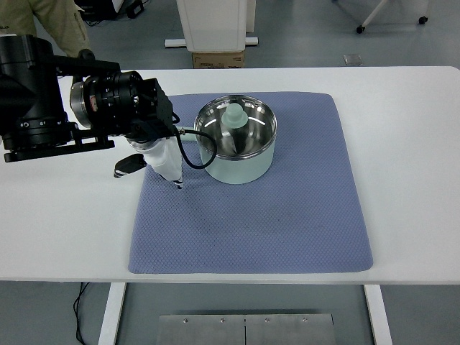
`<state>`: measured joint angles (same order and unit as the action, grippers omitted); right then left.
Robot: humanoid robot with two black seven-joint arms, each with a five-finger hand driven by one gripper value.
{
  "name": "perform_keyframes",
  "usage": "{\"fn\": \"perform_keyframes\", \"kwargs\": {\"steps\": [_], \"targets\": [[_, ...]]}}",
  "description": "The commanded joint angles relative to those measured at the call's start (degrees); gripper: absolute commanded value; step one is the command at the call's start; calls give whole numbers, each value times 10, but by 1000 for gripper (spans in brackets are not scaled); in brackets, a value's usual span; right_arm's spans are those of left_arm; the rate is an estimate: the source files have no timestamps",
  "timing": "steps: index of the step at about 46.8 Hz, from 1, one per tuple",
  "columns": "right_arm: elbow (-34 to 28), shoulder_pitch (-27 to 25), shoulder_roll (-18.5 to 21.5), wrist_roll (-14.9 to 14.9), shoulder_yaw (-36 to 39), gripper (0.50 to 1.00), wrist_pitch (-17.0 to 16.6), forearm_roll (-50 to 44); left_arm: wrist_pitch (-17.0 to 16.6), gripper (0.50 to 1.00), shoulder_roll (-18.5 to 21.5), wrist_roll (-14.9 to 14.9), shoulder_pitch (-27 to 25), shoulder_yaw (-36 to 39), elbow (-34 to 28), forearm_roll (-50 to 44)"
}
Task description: Rotate green pot handle
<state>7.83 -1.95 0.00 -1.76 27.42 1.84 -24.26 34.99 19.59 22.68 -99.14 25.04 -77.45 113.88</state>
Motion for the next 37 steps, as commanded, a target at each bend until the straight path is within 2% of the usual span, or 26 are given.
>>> {"fn": "perform_keyframes", "kwargs": {"steps": [1, 11, 22, 31, 37], "targets": [[0, -1, 0, 0, 0, 1000, 0, 0, 0, 1000, -1, -1, -3, -1, -16, -12], [0, -1, 0, 0, 0, 1000, 0, 0, 0, 1000, -2, -2, -3, -10, -47, -37], [0, 0, 0, 0, 0, 1000, 0, 0, 0, 1000, -5, -1, -3, -76, -55, -163], [0, 0, 0, 0, 0, 1000, 0, 0, 0, 1000, -10, -9, 4, -137, -44, -319], [0, -1, 0, 0, 0, 1000, 0, 0, 0, 1000, -9, -25, 7, -170, 11, -473]]}}
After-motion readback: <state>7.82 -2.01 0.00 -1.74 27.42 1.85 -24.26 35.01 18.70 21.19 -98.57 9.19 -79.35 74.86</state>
